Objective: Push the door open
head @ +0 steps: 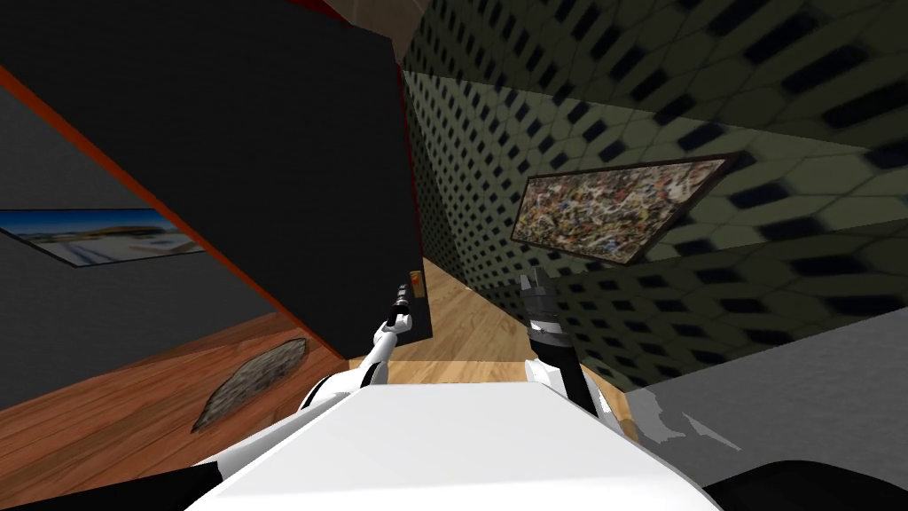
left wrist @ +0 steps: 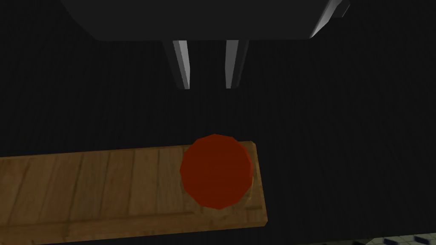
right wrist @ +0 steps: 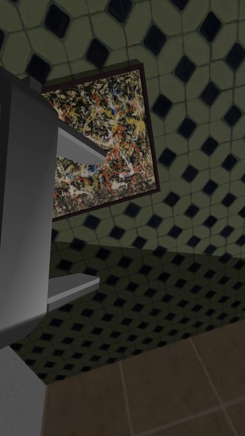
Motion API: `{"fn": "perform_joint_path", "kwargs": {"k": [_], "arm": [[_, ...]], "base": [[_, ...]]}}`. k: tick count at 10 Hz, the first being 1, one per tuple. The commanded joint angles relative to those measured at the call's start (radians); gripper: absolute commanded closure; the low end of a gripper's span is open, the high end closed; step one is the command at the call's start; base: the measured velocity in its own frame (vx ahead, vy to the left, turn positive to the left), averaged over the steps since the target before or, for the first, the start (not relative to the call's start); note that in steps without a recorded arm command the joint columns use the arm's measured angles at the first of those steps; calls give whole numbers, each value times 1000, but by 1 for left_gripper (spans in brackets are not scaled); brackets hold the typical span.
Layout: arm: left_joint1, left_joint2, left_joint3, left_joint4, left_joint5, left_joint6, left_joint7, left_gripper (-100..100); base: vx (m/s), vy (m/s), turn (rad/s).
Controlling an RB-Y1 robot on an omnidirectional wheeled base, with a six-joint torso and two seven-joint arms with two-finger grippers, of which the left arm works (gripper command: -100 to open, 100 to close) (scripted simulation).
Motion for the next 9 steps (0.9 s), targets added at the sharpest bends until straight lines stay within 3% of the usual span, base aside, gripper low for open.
{"fn": "perform_joint_path", "kwargs": {"k": [1, 9], "arm": [[-1, 2, 1, 2, 0, -1, 0, -100], [-4, 15, 8, 7, 2, -5, -7, -100]], "base": [[-226, 63, -27], [-203, 62, -44]]}}
